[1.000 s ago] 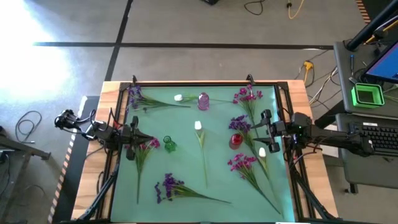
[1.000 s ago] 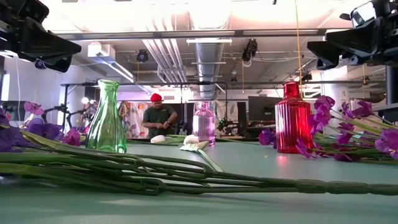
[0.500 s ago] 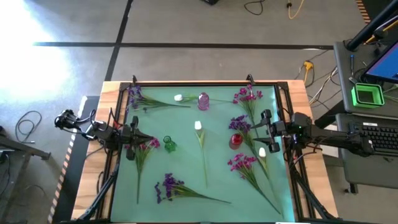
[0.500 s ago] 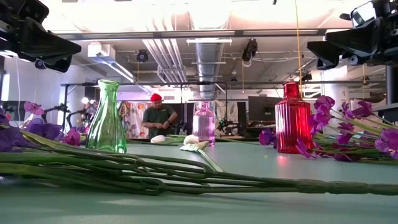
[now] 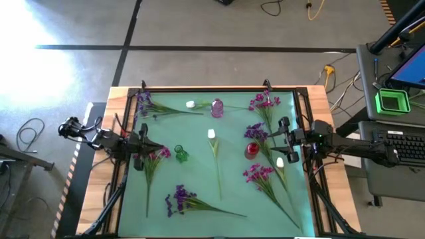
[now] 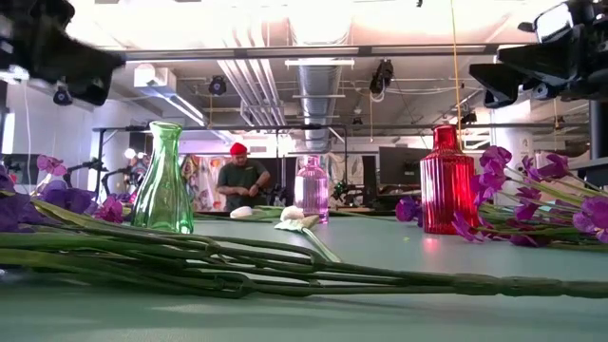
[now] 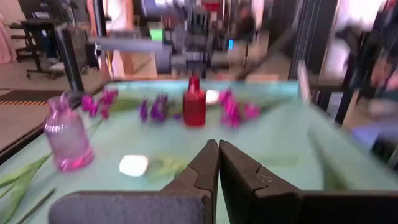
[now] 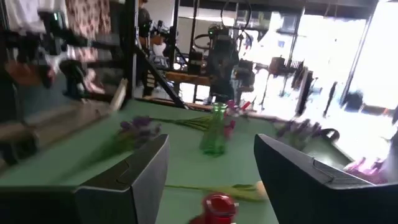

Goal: Sort flowers into vase by color
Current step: Put the middle white tulip into the purple flower vase

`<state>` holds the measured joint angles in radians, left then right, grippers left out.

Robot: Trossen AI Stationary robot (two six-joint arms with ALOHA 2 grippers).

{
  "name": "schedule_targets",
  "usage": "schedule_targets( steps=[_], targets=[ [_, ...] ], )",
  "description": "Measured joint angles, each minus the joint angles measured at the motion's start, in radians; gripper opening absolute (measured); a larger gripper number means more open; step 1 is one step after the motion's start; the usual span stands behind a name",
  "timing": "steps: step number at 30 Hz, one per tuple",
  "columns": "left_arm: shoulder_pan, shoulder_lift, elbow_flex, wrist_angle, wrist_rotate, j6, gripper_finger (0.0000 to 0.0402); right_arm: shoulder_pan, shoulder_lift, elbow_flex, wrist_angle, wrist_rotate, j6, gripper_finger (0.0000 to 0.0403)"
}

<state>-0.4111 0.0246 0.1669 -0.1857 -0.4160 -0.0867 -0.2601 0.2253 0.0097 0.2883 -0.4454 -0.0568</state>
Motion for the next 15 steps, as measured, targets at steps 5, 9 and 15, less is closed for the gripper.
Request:
schedule_targets(
  steps=[5, 9, 15],
  targets=[
    [0.000, 0.000, 0.000, 0.265, 0.000, -0.030, 0.0000, 0.000, 0.003, 0.000, 0.044, 0.002, 0.452, 0.0228],
    [0.000, 0.000, 0.000, 0.440, -0.001, -0.032, 0.0000, 0.000, 0.016, 0.000, 0.085, 0.001, 0.565, 0.0228],
    [0.000, 0.000, 0.000, 0.596, -0.003, -0.079, 0.0000, 0.000, 0.061, 0.062, 0.048, 0.143, 0.640, 0.0228]
  ],
)
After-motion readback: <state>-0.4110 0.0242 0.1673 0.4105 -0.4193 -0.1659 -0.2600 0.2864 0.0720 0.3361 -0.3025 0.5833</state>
